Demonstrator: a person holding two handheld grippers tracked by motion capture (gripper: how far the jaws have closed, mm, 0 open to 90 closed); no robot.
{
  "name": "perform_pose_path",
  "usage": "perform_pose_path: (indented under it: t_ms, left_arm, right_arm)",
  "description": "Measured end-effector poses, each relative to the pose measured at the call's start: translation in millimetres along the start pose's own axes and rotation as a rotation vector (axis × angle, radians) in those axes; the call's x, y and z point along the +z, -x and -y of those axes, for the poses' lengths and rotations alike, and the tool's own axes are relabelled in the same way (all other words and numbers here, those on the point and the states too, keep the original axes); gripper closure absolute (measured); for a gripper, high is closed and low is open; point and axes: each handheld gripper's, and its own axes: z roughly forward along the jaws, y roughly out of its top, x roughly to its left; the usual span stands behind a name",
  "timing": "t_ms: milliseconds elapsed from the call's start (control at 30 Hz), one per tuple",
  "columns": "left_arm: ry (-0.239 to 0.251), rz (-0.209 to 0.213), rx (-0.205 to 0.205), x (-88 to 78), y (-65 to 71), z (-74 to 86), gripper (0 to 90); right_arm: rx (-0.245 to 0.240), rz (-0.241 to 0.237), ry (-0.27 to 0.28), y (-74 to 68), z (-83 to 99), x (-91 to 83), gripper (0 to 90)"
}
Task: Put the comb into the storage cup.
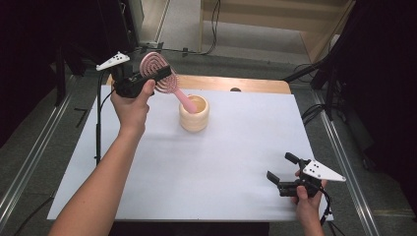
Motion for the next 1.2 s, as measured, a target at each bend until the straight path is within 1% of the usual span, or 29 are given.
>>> perform_pose_path:
  t_ms: [567,767,1067,1200]
  left_arm:
    - [0.012,-0.028,-0.021,11.5,-11.0,0.5,63.5]
    - [0.006,-0.037,-0.024,16.9,-13.6,3.7,63.5]
    - [-0.018,-0.046,-0.011,25.6,-15.8,9.9,63.5]
    - [-0.024,-0.050,-0.014,28.7,-16.0,12.8,63.5]
  right_arm:
    - [0.004,0.001,0.006,0.7,0.0,-0.7,0.0]
    - [0.006,-0.002,0.010,1.2,-0.1,-1.5,0.0]
    - [0.012,0.000,0.013,1.8,0.0,-2.0,0.0]
    - [0.010,-0.001,0.014,2.1,0.0,-1.8,0.0]
